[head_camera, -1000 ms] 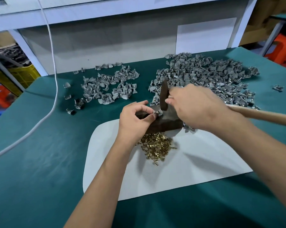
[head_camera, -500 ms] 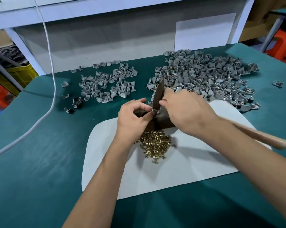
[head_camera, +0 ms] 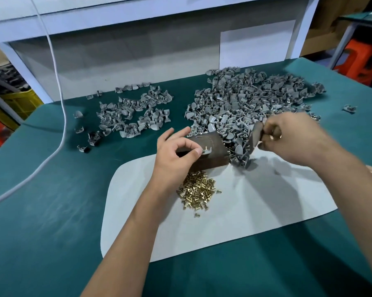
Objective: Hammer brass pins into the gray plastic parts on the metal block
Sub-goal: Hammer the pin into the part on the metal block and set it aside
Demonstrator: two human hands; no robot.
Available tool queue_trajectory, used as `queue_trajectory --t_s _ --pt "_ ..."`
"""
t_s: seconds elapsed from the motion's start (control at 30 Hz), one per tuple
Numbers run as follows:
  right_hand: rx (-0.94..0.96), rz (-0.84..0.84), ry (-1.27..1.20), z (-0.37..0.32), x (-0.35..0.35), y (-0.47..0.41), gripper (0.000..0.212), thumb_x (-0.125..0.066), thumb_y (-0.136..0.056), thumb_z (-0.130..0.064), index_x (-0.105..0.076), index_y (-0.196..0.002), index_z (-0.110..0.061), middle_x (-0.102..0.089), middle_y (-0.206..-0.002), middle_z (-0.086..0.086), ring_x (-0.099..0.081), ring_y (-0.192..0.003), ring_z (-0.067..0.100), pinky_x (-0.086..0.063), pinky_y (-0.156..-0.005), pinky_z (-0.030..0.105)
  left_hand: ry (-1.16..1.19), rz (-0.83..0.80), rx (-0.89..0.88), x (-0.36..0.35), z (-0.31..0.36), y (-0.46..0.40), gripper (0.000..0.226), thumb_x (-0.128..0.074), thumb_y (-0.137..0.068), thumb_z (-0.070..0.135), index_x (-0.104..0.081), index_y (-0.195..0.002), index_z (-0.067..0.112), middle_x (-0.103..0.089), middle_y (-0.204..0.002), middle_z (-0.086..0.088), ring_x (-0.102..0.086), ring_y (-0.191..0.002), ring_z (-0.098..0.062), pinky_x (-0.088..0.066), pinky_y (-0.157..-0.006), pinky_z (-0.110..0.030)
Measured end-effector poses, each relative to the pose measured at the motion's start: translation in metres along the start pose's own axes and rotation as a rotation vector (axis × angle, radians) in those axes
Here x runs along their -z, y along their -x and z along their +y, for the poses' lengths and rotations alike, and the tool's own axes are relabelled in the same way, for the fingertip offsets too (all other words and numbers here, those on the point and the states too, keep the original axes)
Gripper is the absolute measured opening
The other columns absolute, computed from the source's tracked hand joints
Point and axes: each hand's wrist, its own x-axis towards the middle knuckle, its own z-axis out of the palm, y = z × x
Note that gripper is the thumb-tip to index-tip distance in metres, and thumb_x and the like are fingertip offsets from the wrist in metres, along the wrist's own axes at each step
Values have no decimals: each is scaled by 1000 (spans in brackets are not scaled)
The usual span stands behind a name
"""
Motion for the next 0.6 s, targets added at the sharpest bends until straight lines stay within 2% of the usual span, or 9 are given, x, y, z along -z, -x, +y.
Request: queue_trajectory --t_s 0.07,0.13,0.23,0.3,0.4,0.5,0.6 --pt "-35 -20 33 5 -3 4 23 -79 -75 -19 -62 -63 -28 -65 -69 -9 -61 -70 26 -44 -58 28 1 3 -2 0 0 0 18 -76 -88 13 -74 -77 27 -56 -147 12 -21 -149 -7 -15 -113 -27" --pt "-67 -74 55 4 -6 7 17 -75 -74 -20 -64 -64 -29 -68 -73 -1 -63 -73 30 -51 -62 32 -5 0 -13 1 0 0 19 -77 -88 13 -74 -76 28 -55 -148 12 -21 -149 -7 -14 -115 -29" --pt "-83 -168 128 -3 -5 11 4 -75 -77 -24 -73 -76 -22 -70 -78 7 -66 -77 32 -59 -71 38 -20 -2 -22 1 1 0 17 -77 -87 14 -75 -77 27 -54 -149 13 -20 -149 -6 -14 -116 -30" --pt "-53 -125 159 -12 -1 12 2 -73 -80 -21 -75 -81 -21 -71 -83 7 -66 -81 33 -59 -74 37 -28 1 -30 1 2 0 18 -77 -87 14 -75 -76 29 -54 -149 14 -20 -149 -6 -14 -116 -29" --pt "98 8 89 -40 0 15 10 -69 -88 -19 -74 -95 -24 -71 -96 3 -65 -90 27 -56 -80 37 -26 4 -38 1 3 0 20 -78 -87 14 -74 -75 30 -54 -149 14 -20 -149 -6 -14 -117 -31" --pt "347 -75 -21 -70 -7 19 22 -71 -92 -34 -66 -113 -32 -62 -106 -6 -56 -104 18 -50 -95 38 -24 6 -45 1 3 0 22 -77 -87 11 -74 -75 29 -55 -147 13 -22 -149 -7 -15 -119 -31" --pt "489 -101 8 -81 -15 15 13 -66 -95 -41 -65 -105 -33 -56 -98 -8 -53 -101 19 -49 -93 44 -17 15 -70 2 -1 -2 19 -75 -88 11 -75 -77 27 -57 -145 11 -26 -148 -10 -18 -120 -36"
